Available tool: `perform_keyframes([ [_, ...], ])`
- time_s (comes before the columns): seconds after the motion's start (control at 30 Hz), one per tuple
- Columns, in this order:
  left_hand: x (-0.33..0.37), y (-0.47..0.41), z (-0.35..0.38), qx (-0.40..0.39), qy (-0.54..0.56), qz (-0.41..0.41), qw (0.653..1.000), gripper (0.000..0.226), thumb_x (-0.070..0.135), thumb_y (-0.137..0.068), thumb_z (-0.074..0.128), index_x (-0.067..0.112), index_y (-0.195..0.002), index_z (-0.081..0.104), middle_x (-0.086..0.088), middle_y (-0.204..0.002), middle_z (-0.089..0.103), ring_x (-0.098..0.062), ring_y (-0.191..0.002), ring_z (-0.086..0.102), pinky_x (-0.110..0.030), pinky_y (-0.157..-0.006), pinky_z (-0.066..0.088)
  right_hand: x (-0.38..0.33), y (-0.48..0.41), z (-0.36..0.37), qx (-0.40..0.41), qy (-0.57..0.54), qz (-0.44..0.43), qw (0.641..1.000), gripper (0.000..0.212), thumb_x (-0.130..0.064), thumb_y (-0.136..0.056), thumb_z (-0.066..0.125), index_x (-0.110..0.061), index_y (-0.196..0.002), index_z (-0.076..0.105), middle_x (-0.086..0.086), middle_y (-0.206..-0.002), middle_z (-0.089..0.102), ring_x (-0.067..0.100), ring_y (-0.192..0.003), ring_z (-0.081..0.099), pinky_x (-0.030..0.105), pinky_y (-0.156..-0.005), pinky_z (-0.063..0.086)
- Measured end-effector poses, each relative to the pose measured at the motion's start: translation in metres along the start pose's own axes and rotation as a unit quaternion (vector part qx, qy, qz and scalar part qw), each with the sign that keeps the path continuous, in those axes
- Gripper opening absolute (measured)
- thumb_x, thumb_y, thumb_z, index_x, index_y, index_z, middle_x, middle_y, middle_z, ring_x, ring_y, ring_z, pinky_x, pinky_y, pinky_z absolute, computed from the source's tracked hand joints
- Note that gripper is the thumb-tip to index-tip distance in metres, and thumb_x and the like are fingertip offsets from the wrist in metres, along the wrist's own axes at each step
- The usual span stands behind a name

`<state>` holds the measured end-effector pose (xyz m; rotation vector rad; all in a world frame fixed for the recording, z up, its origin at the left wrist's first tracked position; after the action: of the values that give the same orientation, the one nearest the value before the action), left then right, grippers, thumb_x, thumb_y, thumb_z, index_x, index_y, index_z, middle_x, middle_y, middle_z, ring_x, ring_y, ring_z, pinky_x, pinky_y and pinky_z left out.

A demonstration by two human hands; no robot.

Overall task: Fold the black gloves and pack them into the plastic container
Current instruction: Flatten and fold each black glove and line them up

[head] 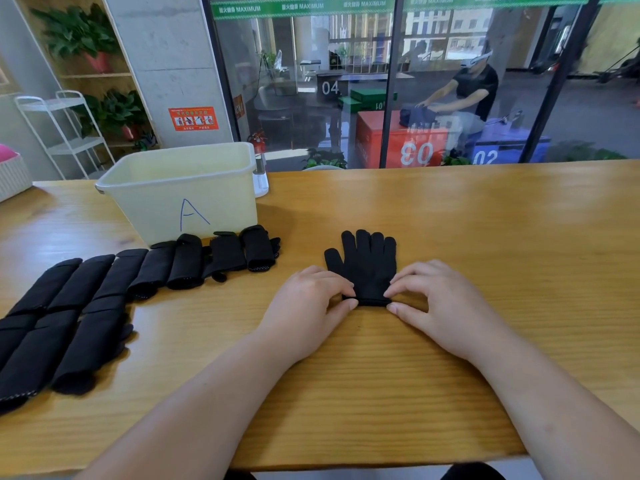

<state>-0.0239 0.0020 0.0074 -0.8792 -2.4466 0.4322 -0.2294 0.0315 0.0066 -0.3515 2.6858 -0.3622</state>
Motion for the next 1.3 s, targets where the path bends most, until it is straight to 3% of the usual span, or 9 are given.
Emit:
perform_keyframes([
  [0.17, -0.005, 0.002, -0.001, -0.002, 0.046, -0.026, 0.999, 0.013, 0.04, -0.098, 0.075, 0.033, -0.106, 0.08, 0.022, -0.123, 0.072, 0.002, -0.12, 0.057, -0.023, -0.106, 0.047, -0.008, 0.0, 0.001, 0.013, 0.001, -0.018, 1.0, 0.023, -0.062, -0.091, 0.069, -0.047, -0.106, 0.076, -0.035, -0.113, 0.061, -0.002, -0.112, 0.051, 0.034, -0.089, 0.051],
  [0.4, -0.006, 0.001, -0.001, -0.007, 0.051, -0.028, 0.998, 0.005, 0.035, -0.096, 0.078, 0.032, -0.1, 0.08, 0.023, -0.121, 0.071, 0.003, -0.119, 0.056, -0.024, -0.106, 0.047, -0.003, -0.002, 0.004, 0.013, 0.011, -0.013, 1.0, 0.011, -0.048, -0.096, 0.071, -0.043, -0.103, 0.077, -0.034, -0.109, 0.063, -0.002, -0.11, 0.052, 0.037, -0.091, 0.052],
  [0.53, 0.005, 0.003, 0.0, -0.011, 0.016, 0.019, 1.0, 0.013, 0.041, -0.1, 0.069, 0.031, -0.104, 0.077, 0.021, -0.129, 0.066, 0.002, -0.125, 0.053, -0.026, -0.109, 0.044, -0.009, -0.004, 0.001, 0.028, -0.007, 0.001, 1.0, 0.033, -0.056, -0.102, 0.056, -0.043, -0.13, 0.067, -0.033, -0.138, 0.055, -0.005, -0.133, 0.044, 0.029, -0.105, 0.044],
  [0.63, 0.01, 0.003, 0.002, -0.027, 0.009, 0.032, 0.999, 0.015, 0.041, -0.103, 0.065, 0.032, -0.109, 0.074, 0.021, -0.127, 0.064, 0.001, -0.116, 0.058, -0.025, -0.099, 0.051, -0.009, -0.007, 0.012, -0.013, 0.029, 0.032, 0.999, 0.05, -0.057, -0.109, 0.036, -0.038, -0.152, 0.054, -0.021, -0.159, 0.046, 0.004, -0.15, 0.032, 0.034, -0.119, 0.035],
  [0.8, 0.011, 0.003, 0.003, -0.037, 0.008, 0.041, 0.998, 0.012, 0.04, -0.102, 0.065, 0.034, -0.11, 0.071, 0.022, -0.124, 0.063, -0.003, -0.108, 0.062, -0.029, -0.088, 0.055, -0.011, -0.018, 0.005, 0.018, 0.119, 0.065, 0.991, 0.043, -0.054, -0.109, 0.038, -0.035, -0.134, 0.068, -0.019, -0.14, 0.063, 0.01, -0.134, 0.048, 0.034, -0.104, 0.046],
  [0.87, 0.01, 0.003, 0.003, -0.041, 0.012, 0.043, 0.998, 0.012, 0.039, -0.101, 0.066, 0.034, -0.111, 0.071, 0.022, -0.124, 0.063, -0.002, -0.109, 0.061, -0.028, -0.089, 0.054, -0.009, -0.033, 0.003, 0.013, 0.113, 0.079, 0.99, 0.048, -0.053, -0.111, 0.038, -0.031, -0.149, 0.057, -0.011, -0.158, 0.05, 0.014, -0.148, 0.039, 0.036, -0.111, 0.044],
  [1.0, 0.011, 0.004, 0.004, -0.049, 0.014, 0.046, 0.998, 0.014, 0.041, -0.101, 0.066, 0.035, -0.113, 0.071, 0.022, -0.125, 0.062, -0.001, -0.11, 0.059, -0.027, -0.092, 0.053, 0.005, -0.059, 0.031, -0.146, 0.11, 0.129, 0.975, 0.067, -0.066, -0.108, 0.025, -0.036, -0.168, 0.02, -0.005, -0.177, 0.012, 0.025, -0.164, 0.009, 0.05, -0.128, 0.022],
  [1.13, 0.012, 0.005, 0.004, -0.055, 0.018, 0.054, 0.997, 0.018, 0.041, -0.101, 0.066, 0.034, -0.116, 0.073, 0.021, -0.13, 0.062, 0.0, -0.114, 0.059, -0.026, -0.097, 0.05, 0.009, -0.075, 0.026, -0.078, 0.182, 0.158, 0.967, 0.065, -0.062, -0.11, 0.021, -0.026, -0.163, 0.035, 0.001, -0.172, 0.028, 0.03, -0.161, 0.016, 0.051, -0.127, 0.024],
  [1.3, 0.008, 0.004, 0.003, -0.054, 0.028, 0.053, 0.997, 0.017, 0.04, -0.101, 0.066, 0.034, -0.115, 0.074, 0.021, -0.13, 0.063, 0.002, -0.117, 0.058, -0.024, -0.101, 0.047, 0.008, -0.102, 0.039, -0.062, 0.138, 0.125, 0.981, 0.052, -0.051, -0.112, 0.034, -0.029, -0.158, 0.046, -0.004, -0.17, 0.034, 0.026, -0.158, 0.023, 0.05, -0.123, 0.032],
])
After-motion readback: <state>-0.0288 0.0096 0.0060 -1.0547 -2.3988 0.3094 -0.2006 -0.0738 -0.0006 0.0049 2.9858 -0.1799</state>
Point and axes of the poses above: each hand's wrist, its own y-axis away from the middle knuckle, its own z-axis out of the palm, x = y × z, the point moved 8 cm from there along -y, towards the middle knuckle
